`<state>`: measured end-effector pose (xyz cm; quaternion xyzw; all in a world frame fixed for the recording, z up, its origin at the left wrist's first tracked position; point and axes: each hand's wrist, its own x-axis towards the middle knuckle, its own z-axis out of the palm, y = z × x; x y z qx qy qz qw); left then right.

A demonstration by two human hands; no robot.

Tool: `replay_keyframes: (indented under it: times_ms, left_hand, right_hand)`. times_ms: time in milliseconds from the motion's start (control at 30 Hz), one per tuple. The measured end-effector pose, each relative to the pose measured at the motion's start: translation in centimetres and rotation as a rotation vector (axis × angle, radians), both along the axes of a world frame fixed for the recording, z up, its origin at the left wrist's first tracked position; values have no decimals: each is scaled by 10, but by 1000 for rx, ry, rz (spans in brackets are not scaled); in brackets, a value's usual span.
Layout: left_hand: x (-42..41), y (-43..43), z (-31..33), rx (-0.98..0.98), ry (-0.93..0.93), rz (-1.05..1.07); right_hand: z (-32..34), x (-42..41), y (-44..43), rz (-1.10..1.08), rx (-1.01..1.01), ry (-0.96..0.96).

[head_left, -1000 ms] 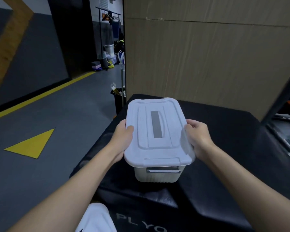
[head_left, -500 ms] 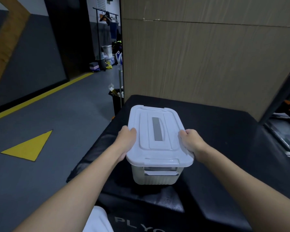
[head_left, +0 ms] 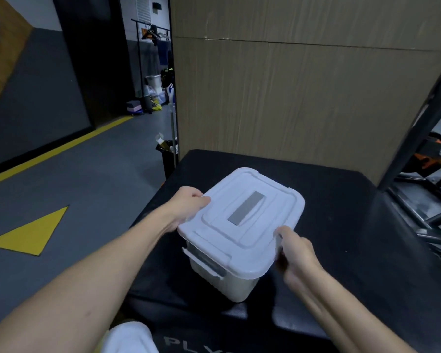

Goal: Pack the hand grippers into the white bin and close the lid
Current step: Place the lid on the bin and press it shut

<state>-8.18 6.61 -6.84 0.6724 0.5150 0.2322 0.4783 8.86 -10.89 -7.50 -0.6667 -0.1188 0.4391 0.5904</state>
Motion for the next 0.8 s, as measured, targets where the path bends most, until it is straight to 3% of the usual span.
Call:
replay_keyframes:
  times_ms: [167, 267, 367, 467, 533, 600, 700, 800]
  left_hand:
    - [46, 21, 24, 162, 335, -316]
    - [67, 32, 22, 221, 498, -393]
    - [82, 21, 22, 456, 748, -447]
    - [113, -31, 29, 695, 675, -529]
    - [134, -63, 25, 700, 667, -622]
    - [146, -77, 13, 647, 749, -653]
    - [148, -81, 1, 726, 828, -613]
    - [151, -84, 1, 720, 855, -599]
  right_hand:
    - [-5, -20, -29, -46, 34, 154]
    - [-7, -22, -30, -21, 55, 209]
    - [-7, -15, -30, 60, 45, 227]
    - [-7, 0, -35, 179, -5, 252]
    - [-9, 11, -43, 263, -56, 258]
    - [-10, 29, -53, 198, -41, 242]
    - [-8, 84, -49, -80, 74, 27]
    - [2, 129, -22, 19, 26, -137]
